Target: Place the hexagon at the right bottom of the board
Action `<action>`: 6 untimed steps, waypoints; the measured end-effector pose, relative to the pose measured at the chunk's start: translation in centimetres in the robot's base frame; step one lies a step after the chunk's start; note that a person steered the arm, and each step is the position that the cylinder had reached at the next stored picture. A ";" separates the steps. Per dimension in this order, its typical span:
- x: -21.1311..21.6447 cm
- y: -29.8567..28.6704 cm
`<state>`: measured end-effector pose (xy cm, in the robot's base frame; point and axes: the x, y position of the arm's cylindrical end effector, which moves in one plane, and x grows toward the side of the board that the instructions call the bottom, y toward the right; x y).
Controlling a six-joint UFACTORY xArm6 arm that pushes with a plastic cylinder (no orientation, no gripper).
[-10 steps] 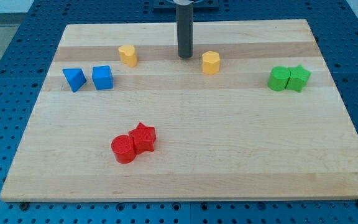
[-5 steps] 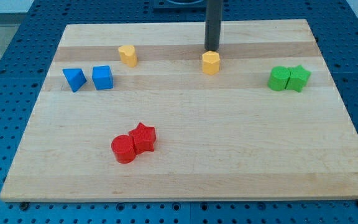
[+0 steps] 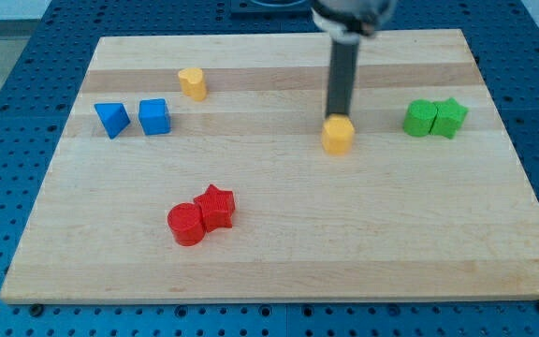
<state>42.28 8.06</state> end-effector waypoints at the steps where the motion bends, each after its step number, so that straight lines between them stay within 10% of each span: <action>1: 2.8 1.0; 2: -0.3 -1.0; 6: 8.9 2.1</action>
<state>51.21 10.16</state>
